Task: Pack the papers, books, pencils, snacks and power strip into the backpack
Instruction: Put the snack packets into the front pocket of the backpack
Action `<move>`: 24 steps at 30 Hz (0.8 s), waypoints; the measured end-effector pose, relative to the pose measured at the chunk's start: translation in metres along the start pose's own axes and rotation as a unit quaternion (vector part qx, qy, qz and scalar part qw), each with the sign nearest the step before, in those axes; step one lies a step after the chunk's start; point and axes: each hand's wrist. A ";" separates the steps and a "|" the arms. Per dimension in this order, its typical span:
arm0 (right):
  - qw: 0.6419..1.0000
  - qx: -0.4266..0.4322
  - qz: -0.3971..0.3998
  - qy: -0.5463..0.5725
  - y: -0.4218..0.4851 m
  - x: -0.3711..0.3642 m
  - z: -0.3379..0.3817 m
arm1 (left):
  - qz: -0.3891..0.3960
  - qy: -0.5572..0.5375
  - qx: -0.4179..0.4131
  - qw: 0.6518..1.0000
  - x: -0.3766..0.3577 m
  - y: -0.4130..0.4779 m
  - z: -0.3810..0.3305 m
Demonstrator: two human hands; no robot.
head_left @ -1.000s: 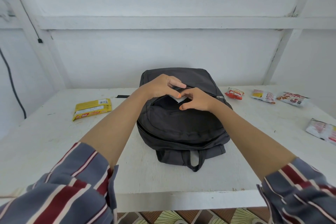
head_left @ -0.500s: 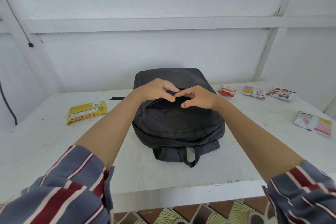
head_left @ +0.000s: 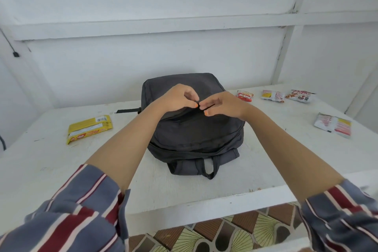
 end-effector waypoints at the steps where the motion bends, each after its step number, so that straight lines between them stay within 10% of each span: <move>1: 1.000 -0.002 -0.018 0.013 -0.004 0.007 -0.001 | -0.018 -0.003 -0.011 1.000 -0.004 0.003 -0.007; 15: 0.955 -0.125 -0.268 0.034 -0.085 0.152 -0.104 | 0.073 -0.091 -0.086 0.989 -0.158 0.059 -0.117; 24: 0.946 -0.194 -0.256 -0.051 -0.107 0.249 -0.203 | 0.045 -0.072 -0.052 0.995 -0.255 0.122 -0.139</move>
Point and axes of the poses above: each hand's wrist, its own y-axis towards the middle knuckle, its own x-axis out of the back of the hand, z = x × y, and after that the axes turned 13 degrees about -z, right-handed
